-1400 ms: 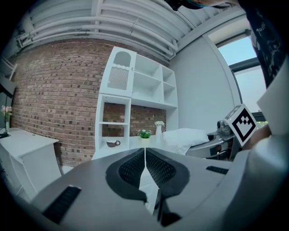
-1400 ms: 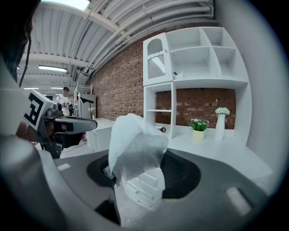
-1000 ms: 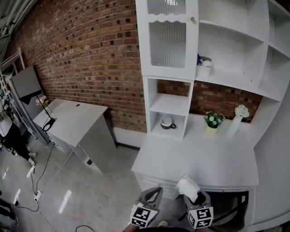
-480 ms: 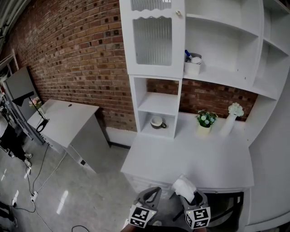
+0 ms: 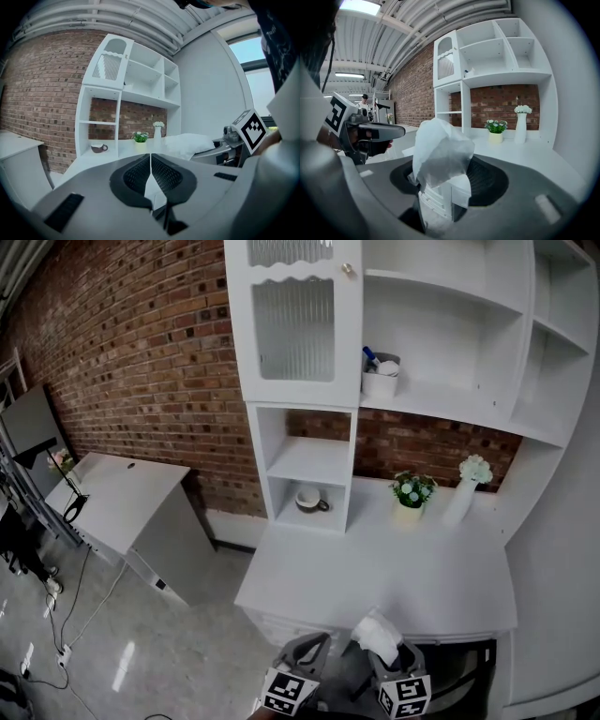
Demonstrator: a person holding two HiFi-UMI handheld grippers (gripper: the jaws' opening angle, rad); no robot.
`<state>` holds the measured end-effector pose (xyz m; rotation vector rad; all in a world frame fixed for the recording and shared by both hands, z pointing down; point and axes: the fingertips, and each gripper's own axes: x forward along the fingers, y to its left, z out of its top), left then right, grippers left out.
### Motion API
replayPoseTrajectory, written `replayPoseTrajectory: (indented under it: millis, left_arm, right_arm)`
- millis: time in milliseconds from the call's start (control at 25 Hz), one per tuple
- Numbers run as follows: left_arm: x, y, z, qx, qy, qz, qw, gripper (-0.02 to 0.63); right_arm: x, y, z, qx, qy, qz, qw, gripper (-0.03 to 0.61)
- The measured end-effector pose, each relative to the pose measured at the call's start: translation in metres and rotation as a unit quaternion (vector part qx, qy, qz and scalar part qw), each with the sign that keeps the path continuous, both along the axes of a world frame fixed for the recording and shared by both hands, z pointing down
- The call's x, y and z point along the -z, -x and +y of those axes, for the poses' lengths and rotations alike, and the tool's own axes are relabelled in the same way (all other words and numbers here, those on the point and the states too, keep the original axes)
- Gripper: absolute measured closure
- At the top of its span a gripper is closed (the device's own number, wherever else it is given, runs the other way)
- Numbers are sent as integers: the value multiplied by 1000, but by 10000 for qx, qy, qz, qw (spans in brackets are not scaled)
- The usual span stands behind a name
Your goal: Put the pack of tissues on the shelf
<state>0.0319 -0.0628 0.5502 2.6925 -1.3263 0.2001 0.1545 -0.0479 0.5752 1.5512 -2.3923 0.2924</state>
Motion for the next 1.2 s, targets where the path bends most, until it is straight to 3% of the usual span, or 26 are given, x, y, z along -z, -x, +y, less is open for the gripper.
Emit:
replayPoseTrajectory:
  millis: [360,840,1200]
  left_arm:
    - [-4,-9,-22,-163,18,8,9999,600]
    - [-4,-11,-84,-380,36,-27,9993,600]
    - [5,-26,-135,-943,-43,-58,9955,600]
  right_arm:
    - [-4,-10,-14,-123,37,52,9999,342]
    - [-5,-13,-74,-432,42,-32,9991,342]
    - [5,-7,-124,-692,94,7,9976,342]
